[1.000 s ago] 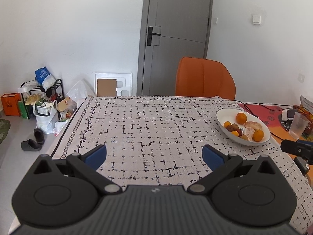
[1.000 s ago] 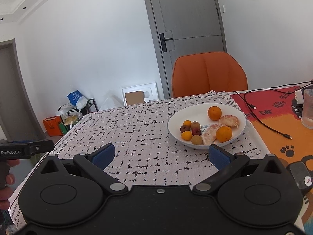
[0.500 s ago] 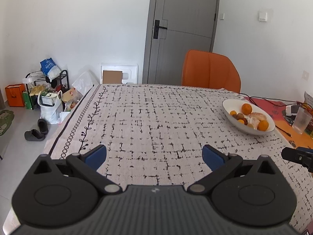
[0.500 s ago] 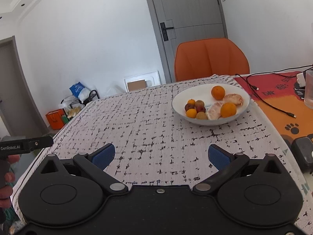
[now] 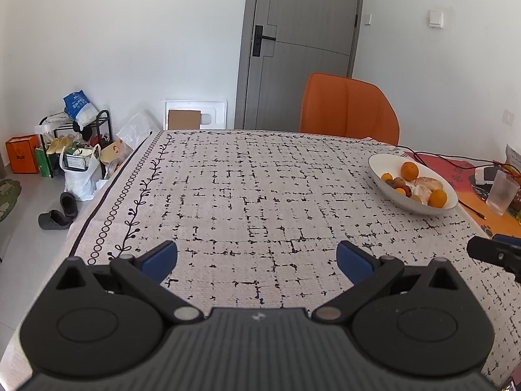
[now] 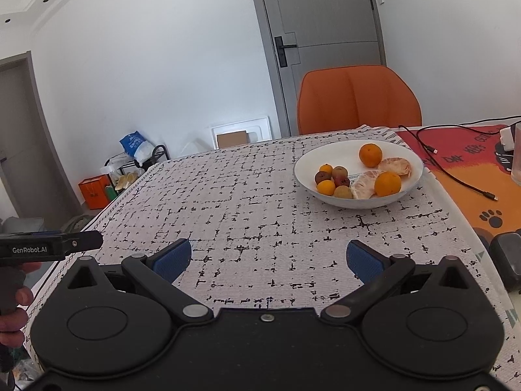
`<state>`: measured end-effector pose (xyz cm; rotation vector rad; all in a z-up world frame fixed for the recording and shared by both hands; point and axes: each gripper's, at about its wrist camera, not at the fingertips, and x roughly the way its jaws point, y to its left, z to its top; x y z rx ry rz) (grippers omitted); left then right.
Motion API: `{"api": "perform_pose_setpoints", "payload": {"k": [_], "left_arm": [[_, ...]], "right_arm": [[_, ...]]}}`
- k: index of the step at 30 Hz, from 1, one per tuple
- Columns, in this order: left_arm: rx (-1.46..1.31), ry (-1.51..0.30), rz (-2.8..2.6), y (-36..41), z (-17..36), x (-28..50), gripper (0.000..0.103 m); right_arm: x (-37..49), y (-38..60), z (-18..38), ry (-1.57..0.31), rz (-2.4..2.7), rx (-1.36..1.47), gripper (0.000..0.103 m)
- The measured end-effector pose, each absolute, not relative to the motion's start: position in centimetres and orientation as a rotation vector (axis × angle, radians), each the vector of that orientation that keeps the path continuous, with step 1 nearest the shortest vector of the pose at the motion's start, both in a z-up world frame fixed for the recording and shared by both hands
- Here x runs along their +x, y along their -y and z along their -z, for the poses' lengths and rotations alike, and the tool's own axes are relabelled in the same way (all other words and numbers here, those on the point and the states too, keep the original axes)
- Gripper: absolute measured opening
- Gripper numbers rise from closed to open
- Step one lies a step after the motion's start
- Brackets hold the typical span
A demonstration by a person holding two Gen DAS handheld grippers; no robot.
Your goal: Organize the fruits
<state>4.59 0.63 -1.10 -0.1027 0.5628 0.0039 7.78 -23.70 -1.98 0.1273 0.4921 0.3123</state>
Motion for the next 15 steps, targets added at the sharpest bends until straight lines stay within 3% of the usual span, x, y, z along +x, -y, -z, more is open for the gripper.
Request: {"api": "perform_pose_setpoints", "payload": {"k": [15], "left_arm": [[-0.096, -0.566, -0.002, -0.64, 1.04, 4.55, 0.103]], "right_arm": [[7.88, 23.79, 1.98, -0.488, -0.31, 0.134, 0.103]]}}
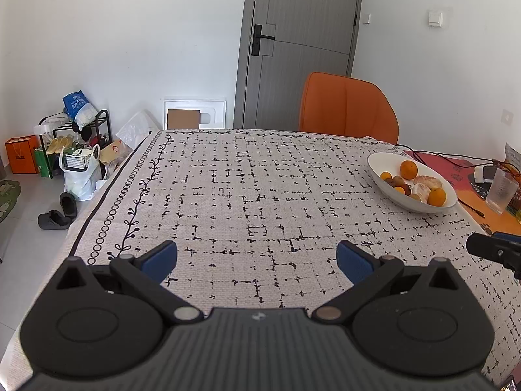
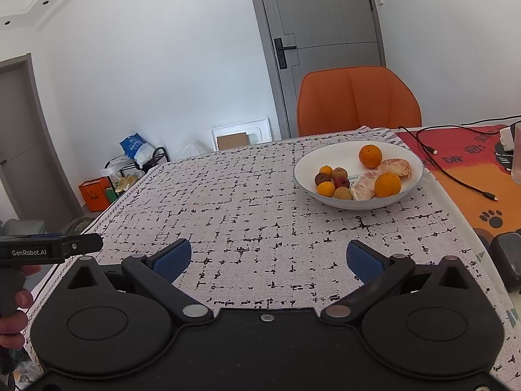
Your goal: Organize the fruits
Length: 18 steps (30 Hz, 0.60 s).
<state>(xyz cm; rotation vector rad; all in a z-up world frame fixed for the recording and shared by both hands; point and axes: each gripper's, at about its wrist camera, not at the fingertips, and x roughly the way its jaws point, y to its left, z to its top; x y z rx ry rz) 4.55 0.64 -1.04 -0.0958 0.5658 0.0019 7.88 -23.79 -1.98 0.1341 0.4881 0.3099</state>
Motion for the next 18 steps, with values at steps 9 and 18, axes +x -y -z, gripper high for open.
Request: {"api": "perform_pose_setpoints", "payload": {"k": [9, 18], "left_arm": [[-0.094, -0.565, -0.005, -0.62, 1.03, 4.48, 0.103], [-0.093, -0.56, -0.004, -0.79, 0.85, 4.32, 0.103]], "right_arm": [[7.79, 23.56, 1.86, -0.488, -0.312, 0.131, 0.103], [7.66, 23.34, 1.72, -0.486, -0.317, 0.126, 0.103]]}}
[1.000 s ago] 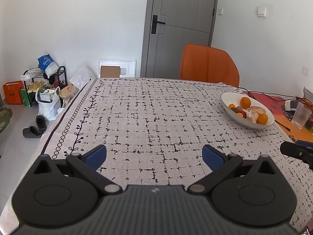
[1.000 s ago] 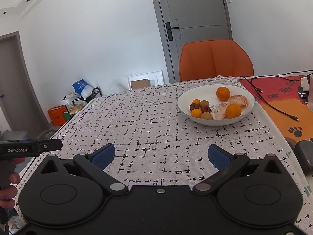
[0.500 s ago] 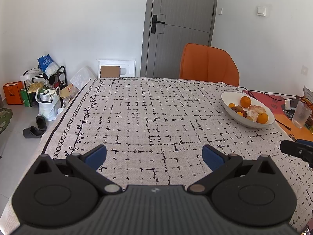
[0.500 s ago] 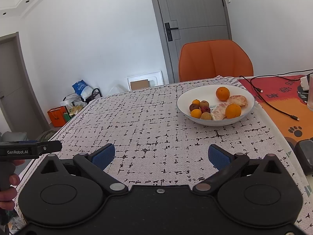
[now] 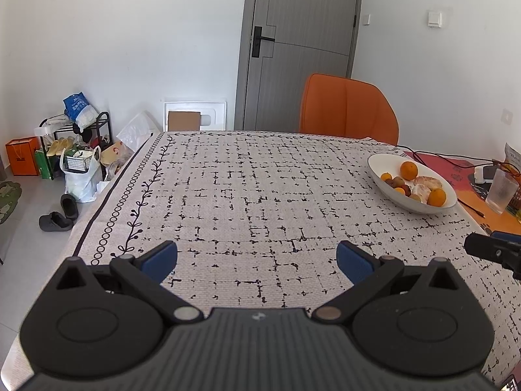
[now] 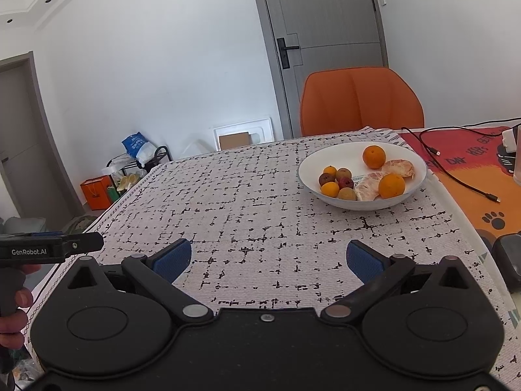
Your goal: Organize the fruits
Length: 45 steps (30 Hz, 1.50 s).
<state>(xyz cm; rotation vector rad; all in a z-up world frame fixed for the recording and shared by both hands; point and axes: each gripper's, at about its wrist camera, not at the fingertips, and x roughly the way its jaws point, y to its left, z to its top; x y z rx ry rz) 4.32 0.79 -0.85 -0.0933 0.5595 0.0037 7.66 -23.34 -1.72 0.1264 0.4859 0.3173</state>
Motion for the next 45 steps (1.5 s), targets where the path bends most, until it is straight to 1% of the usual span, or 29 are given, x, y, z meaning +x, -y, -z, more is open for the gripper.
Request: {"api": "perform_pose_setpoints", "payload": {"k": [45], "left_arm": [[-0.085, -0.555, 0.006, -0.71, 0.68, 4.13, 0.103]], "right_arm": [[7.9, 23.36, 1.79, -0.493, -0.311, 0.118, 0.103]]}}
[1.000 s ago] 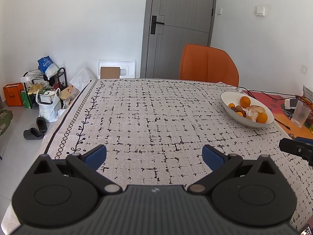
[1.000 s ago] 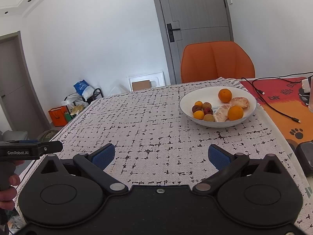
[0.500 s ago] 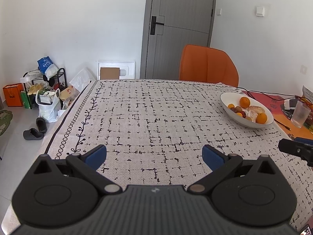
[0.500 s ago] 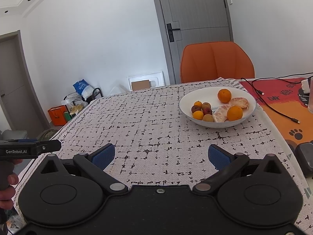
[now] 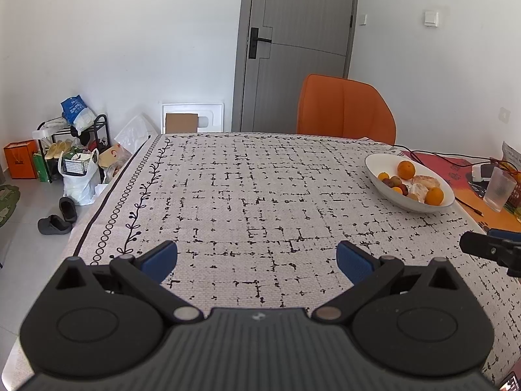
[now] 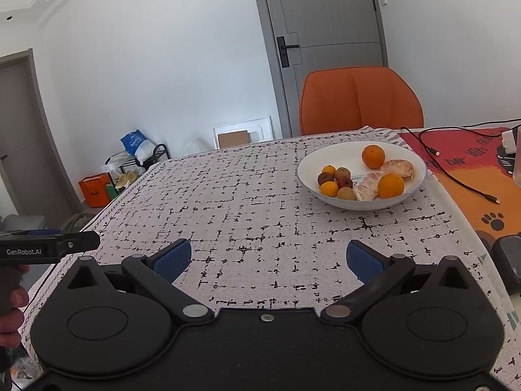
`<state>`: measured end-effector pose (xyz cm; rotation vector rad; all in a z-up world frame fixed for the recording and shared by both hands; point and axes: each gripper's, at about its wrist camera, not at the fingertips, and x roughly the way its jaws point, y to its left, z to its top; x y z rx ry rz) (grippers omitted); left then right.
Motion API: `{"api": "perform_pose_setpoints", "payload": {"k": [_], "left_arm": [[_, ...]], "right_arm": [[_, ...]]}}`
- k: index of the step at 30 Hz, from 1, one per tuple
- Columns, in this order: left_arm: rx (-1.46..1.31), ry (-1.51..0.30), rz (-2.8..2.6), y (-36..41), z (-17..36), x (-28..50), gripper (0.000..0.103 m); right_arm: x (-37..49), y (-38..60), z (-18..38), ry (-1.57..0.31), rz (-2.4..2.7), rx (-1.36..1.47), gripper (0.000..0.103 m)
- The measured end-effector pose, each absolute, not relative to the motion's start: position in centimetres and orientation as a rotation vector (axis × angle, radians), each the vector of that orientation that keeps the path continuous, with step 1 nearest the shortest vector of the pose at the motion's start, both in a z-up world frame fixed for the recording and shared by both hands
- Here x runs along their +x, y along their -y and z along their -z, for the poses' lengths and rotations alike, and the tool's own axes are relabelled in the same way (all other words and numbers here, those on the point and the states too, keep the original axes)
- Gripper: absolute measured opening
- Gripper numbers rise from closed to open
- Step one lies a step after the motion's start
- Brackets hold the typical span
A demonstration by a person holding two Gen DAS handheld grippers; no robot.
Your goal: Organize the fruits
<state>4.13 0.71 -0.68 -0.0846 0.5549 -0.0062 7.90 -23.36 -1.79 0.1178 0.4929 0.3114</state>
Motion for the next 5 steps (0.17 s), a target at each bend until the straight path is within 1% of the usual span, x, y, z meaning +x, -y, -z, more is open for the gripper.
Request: {"api": "perform_pose_setpoints", "payload": {"k": [5], "left_arm": [[-0.085, -0.554, 0.008, -0.62, 0.62, 4.2, 0.103]], "right_arm": [[7.94, 23.2, 1.81, -0.495, -0.308, 0.114, 0.103]]}}
